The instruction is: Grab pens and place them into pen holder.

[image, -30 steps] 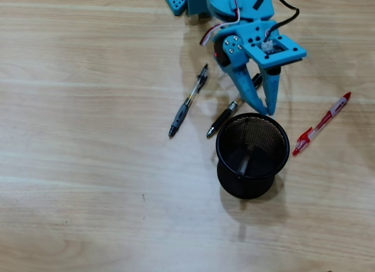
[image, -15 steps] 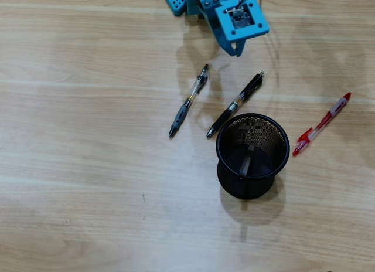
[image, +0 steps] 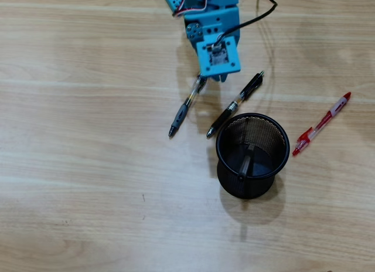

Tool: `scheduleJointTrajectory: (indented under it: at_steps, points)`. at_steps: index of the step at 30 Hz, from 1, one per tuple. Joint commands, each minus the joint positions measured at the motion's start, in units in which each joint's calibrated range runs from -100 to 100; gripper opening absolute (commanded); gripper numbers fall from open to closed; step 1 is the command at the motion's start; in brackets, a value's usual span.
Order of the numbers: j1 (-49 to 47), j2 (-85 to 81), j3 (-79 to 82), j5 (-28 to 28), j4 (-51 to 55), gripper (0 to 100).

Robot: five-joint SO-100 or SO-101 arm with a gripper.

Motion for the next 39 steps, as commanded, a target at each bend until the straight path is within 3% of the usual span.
scheduleJointTrajectory:
  at_steps: [1,11,14,16,18,39]
  points:
    - [1.0,0.3,3.9,-3.6,-5.1,2]
    - [5.7,11.5,-2.2,-3.5,-5.1,3]
    - [7.2,13.9,-3.8,-3.5,-5.1,12]
    - [8.1,16.0,-5.4,-2.8,-5.1,24]
    - [8.6,17.3,-6.6,-2.5,-5.1,27]
    - [9.7,28.9,-7.0,-3.1,-5.1,27]
